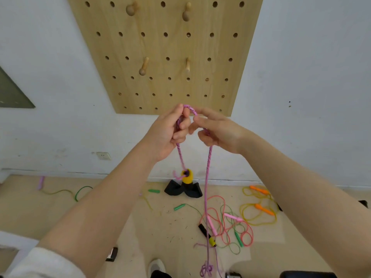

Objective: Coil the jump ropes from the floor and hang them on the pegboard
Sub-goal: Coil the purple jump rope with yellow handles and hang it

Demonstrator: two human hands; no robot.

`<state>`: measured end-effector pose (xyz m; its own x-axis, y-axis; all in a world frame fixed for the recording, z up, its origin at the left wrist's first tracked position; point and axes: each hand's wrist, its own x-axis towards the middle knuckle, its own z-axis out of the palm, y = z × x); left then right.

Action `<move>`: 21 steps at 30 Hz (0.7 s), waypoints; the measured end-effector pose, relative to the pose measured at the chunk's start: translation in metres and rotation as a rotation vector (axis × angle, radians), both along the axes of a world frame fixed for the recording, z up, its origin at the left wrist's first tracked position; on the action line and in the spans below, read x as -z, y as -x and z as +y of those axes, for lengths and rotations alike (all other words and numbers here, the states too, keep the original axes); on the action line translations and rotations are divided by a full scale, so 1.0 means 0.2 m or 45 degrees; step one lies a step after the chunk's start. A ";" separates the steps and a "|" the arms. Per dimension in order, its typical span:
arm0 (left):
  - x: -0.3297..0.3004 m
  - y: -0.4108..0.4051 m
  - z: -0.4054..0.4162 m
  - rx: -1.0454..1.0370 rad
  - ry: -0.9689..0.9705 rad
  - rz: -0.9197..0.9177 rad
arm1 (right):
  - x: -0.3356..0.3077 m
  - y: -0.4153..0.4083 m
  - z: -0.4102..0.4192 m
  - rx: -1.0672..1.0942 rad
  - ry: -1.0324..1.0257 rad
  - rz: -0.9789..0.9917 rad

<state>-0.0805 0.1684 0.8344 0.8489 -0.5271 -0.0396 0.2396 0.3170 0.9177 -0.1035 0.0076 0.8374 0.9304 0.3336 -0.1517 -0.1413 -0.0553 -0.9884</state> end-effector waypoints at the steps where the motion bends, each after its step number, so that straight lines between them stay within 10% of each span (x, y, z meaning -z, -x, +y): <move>1: 0.00 0.01 0.00 0.016 0.055 0.055 | 0.00 0.00 0.01 -0.007 0.055 -0.107; 9: 0.03 0.05 0.01 -0.070 0.805 0.211 | 0.15 -0.03 -0.16 0.527 0.855 -0.228; 16: 0.02 -0.02 0.05 -0.358 0.464 0.179 | 0.29 0.10 -0.15 -0.049 0.806 0.201; 21: 0.10 0.00 0.09 -0.175 -0.245 -0.046 | 0.21 0.14 -0.11 -0.233 1.286 -0.220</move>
